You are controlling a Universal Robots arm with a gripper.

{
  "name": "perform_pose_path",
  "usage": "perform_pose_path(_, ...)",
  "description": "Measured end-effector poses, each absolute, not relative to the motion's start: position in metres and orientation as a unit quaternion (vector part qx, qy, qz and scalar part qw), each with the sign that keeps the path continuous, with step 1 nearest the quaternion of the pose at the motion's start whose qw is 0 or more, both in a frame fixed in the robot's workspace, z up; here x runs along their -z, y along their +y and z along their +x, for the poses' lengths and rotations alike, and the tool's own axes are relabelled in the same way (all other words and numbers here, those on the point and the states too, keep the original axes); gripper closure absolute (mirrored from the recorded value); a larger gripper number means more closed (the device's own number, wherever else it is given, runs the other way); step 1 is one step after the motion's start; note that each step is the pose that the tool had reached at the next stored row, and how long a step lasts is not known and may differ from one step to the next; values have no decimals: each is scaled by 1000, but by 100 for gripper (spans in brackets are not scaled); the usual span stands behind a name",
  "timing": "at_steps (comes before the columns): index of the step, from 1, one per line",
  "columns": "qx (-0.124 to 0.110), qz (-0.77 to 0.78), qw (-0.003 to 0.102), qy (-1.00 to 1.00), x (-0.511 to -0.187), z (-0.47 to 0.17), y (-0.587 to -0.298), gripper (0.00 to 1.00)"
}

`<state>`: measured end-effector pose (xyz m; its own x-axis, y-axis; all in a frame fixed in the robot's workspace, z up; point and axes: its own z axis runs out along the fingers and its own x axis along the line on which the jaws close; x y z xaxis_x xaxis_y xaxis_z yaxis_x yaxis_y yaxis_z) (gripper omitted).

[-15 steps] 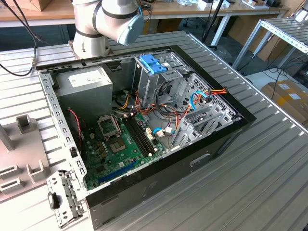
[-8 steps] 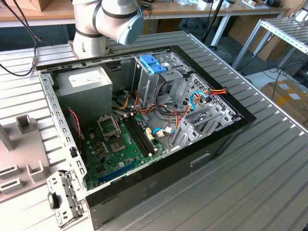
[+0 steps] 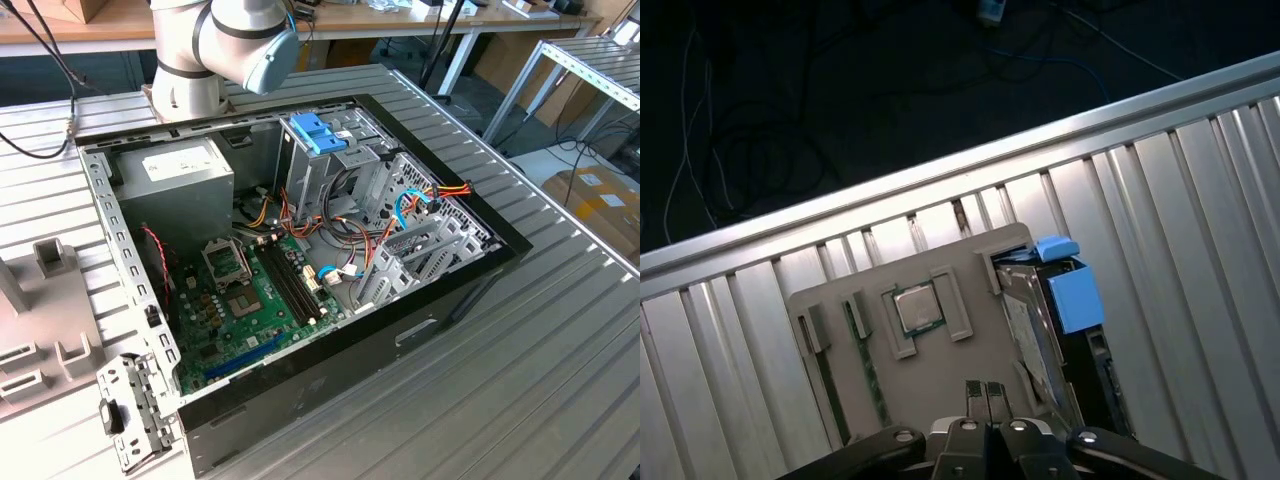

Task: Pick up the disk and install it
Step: 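Pick up the disk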

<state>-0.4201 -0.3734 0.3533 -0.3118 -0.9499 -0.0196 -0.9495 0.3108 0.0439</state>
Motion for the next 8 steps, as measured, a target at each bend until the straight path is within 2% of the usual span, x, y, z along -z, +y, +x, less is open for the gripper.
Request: perform_pose_path(8,23,600,5,-800,-353,-420,-373,89)
